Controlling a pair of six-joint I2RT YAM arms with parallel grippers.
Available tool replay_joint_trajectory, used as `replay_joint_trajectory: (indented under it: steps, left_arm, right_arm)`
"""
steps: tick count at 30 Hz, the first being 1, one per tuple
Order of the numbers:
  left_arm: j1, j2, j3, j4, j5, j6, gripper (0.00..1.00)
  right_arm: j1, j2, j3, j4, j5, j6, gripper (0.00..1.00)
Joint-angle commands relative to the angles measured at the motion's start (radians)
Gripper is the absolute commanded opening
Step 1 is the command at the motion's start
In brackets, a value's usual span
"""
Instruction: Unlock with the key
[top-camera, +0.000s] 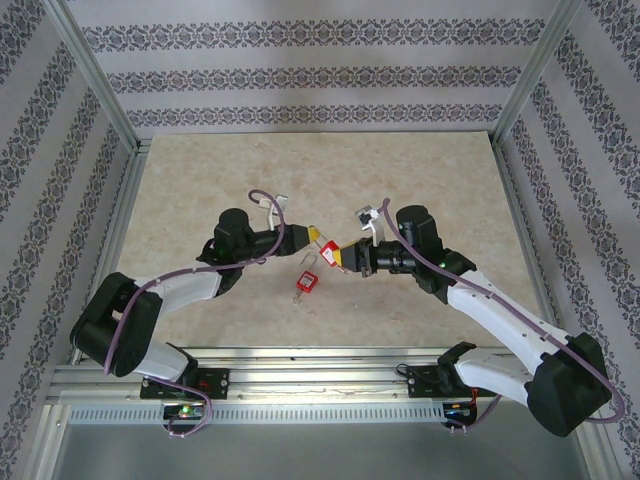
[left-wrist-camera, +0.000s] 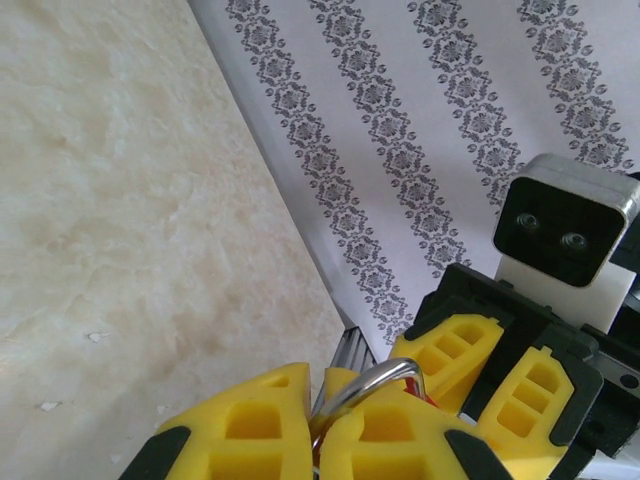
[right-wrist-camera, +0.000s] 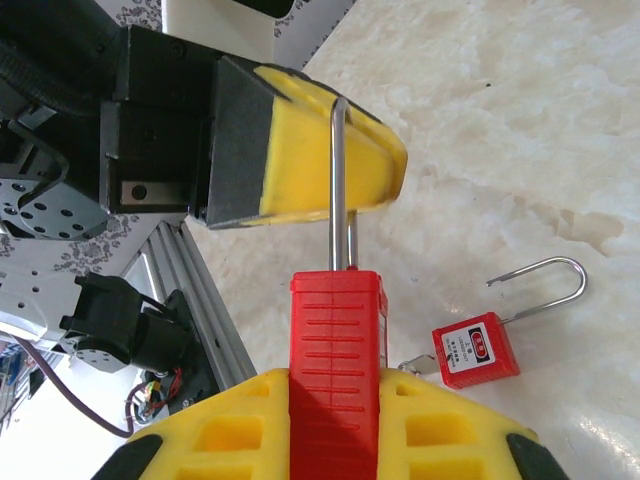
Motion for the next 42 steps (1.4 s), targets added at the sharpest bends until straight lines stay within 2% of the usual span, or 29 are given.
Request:
replay_joint_trajectory:
  steps: [1,8,12,16,21,25,30,34,38,42]
  left_arm:
    - [0.050,0.033,0.011,0.040,-0.041,0.034,0.00]
    - [0.073,0.102,0.000,0.163,-0.029,-0.016,0.00]
    - [0.078,0.112,-0.024,0.224,-0.033,-0.056,0.34]
    - [0.107,0.029,-0.079,0.177,-0.071,-0.085,0.60]
    - [0.114,-0.119,-0.083,-0.053,-0.091,-0.100,0.64]
    - [0.107,-0.181,-0.074,-0.122,-0.082,-0.170,0.63]
    - [0.068,-0.178,-0.079,-0.120,-0.034,-0.280,0.59]
    - [0.049,-0.211,-0.069,-0.232,-0.039,-0.250,0.58]
    - [-0.005,-0.214,-0.037,-0.321,-0.056,-0.223,0.57]
    - [-0.066,-0.150,-0.033,-0.267,-0.059,-0.286,0.55]
  right_arm:
    - [0.014,-0.038,-0.015,0.014,-0.069,0.015,0.00]
    - [0.013,-0.052,-0.024,0.010,-0.069,0.018,0.00]
    - [0.012,-0.053,-0.021,0.003,-0.053,0.008,0.00]
    - [0.003,-0.055,-0.012,-0.021,-0.030,-0.011,0.00]
    - [0.004,-0.050,0.013,-0.079,0.008,-0.055,0.00]
    - [0.015,-0.044,0.020,-0.126,0.059,-0.085,0.00]
    - [0.035,-0.066,0.008,-0.175,0.160,-0.111,0.00]
    - [0.059,-0.084,-0.010,-0.228,0.281,-0.117,0.00]
    - [0.090,-0.117,-0.055,-0.207,0.317,-0.103,0.00]
    - [0.107,-0.117,-0.058,-0.207,0.338,-0.104,0.00]
